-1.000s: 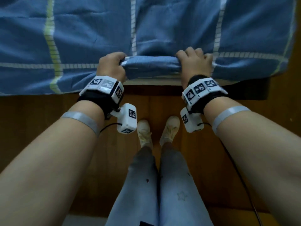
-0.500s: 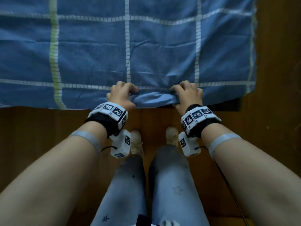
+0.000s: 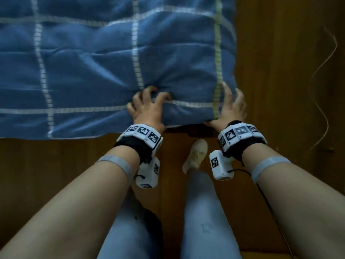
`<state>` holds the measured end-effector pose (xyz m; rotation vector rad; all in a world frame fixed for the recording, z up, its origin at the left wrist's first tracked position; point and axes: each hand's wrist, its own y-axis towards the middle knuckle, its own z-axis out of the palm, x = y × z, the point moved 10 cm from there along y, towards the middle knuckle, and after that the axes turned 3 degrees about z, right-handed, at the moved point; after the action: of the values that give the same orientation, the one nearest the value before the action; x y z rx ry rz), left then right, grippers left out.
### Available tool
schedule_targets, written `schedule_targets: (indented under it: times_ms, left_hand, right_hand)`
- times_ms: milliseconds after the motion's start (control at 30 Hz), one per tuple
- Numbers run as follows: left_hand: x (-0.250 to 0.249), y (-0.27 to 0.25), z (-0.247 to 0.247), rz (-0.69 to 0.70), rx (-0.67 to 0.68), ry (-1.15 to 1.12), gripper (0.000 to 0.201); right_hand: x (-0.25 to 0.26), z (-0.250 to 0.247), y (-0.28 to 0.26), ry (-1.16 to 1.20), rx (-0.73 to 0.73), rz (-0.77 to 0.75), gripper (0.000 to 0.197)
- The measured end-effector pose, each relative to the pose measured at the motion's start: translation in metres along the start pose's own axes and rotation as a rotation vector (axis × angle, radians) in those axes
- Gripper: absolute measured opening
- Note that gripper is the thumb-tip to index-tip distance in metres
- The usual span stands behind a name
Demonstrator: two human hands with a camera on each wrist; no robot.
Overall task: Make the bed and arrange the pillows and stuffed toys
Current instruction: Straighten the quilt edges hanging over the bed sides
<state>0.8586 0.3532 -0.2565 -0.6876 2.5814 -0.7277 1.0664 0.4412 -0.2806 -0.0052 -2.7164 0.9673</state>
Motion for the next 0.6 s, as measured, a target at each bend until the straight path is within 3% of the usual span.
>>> schedule_targets:
  times_ms: [133, 233, 367, 533, 600]
  left_hand:
    - [-0.007, 0.005, -0.004, -0.125, -0.063, 0.068, 0.066]
    - [-0.011, 0.004, -0.013, -0.131, -0.089, 0.067, 0.050]
    - [-0.017, 0.002, -0.028, -0.081, -0.105, 0.015, 0.040]
    - [-0.015, -0.024, -0.038, -0.088, -0.212, -0.114, 0.038]
    - [-0.011, -0.040, -0.024, -0.074, -0.175, -0.117, 0.034]
  right_hand:
    - [0.019, 0.001, 0.006, -0.141, 0.017, -0.277, 0.099]
    - [0.045, -0.007, 0.004, -0.149, -0.035, -0.411, 0.072]
    - [0.070, -0.018, 0.005, -0.113, 0.036, -0.484, 0.037]
    - [0.062, -0.024, -0.027, -0.030, 0.000, -0.520, 0.031]
    - [0.048, -0.004, -0.049, -0.028, 0.040, -0.503, 0.032]
